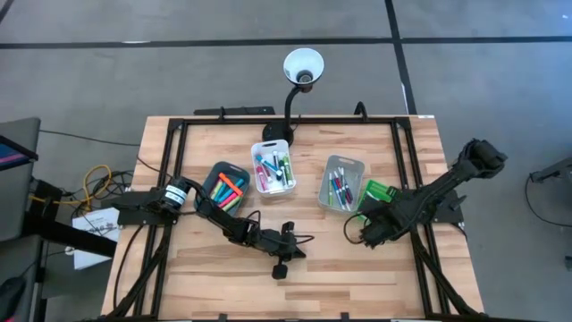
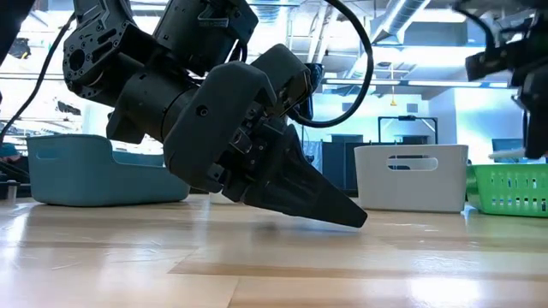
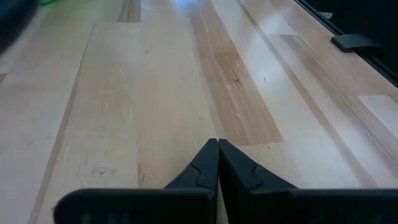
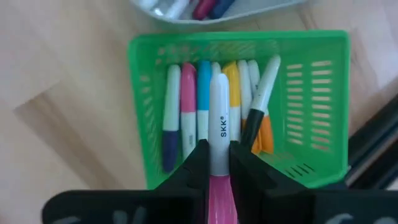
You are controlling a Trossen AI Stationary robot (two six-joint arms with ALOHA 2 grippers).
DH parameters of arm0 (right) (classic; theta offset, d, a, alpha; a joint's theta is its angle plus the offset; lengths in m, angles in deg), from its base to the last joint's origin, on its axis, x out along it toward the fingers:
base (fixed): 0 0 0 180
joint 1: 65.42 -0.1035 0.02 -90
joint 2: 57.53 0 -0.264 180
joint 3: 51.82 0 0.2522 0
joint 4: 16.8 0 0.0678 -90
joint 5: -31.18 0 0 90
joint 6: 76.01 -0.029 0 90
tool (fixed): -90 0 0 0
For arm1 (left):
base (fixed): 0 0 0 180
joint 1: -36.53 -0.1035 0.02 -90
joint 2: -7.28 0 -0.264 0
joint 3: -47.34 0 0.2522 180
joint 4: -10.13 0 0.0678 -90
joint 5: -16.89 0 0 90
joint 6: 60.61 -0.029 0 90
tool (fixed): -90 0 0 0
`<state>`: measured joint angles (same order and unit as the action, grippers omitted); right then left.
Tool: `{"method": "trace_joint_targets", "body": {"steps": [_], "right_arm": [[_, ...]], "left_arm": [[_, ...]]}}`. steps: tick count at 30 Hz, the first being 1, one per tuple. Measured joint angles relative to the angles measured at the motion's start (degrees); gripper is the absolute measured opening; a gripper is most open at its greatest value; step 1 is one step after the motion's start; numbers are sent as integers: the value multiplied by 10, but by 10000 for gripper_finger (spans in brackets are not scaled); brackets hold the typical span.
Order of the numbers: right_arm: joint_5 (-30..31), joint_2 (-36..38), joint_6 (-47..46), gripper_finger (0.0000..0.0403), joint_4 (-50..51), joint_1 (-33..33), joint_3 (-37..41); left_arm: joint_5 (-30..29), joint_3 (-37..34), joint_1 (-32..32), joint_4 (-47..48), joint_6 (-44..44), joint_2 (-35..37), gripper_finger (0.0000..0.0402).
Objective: Pick & Place Markers
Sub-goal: Put the pink mini marker into the green bin, then return to Home Position
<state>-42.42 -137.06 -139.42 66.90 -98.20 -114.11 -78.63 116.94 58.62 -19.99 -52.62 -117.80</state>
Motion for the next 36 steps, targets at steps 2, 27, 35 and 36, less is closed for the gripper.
{"method": "trace_joint_targets", "body": {"steps": [2, 27, 35, 36], "right_arm": [[1, 8, 10, 32, -22, 9, 26], [-55, -10, 105, 113, -27, 69, -69], [213, 57, 240, 112, -69, -16, -147], [240, 73, 257, 112, -83, -27, -147]], "left_arm": [[0, 0, 0, 1, 0, 1, 6], [-138, -179, -2, 395, 17, 609, 92], [-138, -327, 0, 394, 28, 876, 69], [-139, -346, 0, 395, 27, 902, 60]]}}
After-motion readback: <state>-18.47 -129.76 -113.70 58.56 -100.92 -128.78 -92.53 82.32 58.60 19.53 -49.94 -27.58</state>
